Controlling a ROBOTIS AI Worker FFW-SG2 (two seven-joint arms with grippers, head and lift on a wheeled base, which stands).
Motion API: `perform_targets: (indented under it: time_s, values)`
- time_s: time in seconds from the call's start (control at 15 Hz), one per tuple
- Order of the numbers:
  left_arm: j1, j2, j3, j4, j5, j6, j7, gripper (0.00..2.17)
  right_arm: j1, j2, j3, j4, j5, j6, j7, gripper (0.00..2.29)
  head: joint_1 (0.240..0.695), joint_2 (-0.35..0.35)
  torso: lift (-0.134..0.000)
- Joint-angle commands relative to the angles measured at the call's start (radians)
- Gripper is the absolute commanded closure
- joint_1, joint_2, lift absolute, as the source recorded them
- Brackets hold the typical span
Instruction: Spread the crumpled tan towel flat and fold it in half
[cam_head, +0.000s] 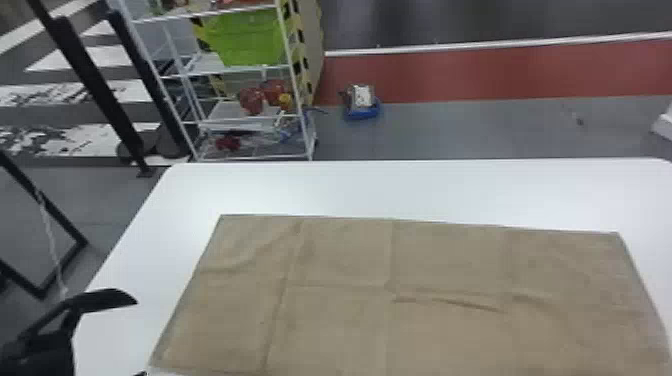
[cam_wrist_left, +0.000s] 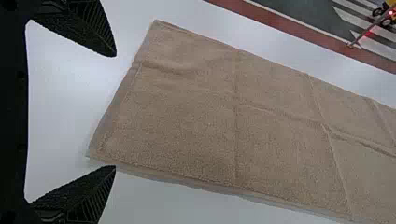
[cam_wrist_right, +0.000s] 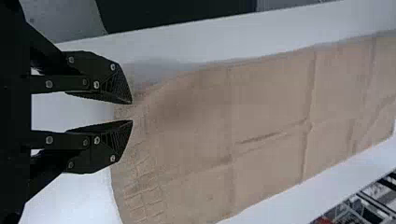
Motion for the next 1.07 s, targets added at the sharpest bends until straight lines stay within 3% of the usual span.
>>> perform_targets:
  time_s: [0.0, 0.53, 1.0]
  values:
    - [0.0, -0.001, -0.007, 0.005, 0.0, 0.0, 0.005, 0.03, 0.037, 0.0, -0.016, 0.009, 0.03, -0.049, 0.005, 0.89, 0.695, 0.17, -0.123]
    - [0.002, -0.006, -0.017, 0.012, 0.005, 0.0, 0.002, 0.05, -0.007, 0.005, 0.073, 0.087, 0.105, -0.049, 0.005, 0.89, 0.695, 0.145, -0.123]
    - [0.002, -0.006, -0.018, 0.009, 0.025, 0.0, 0.002, 0.05, -0.047, 0.012, 0.075, 0.1, 0.09, -0.04, -0.038, 0.89, 0.695, 0.159, -0.123]
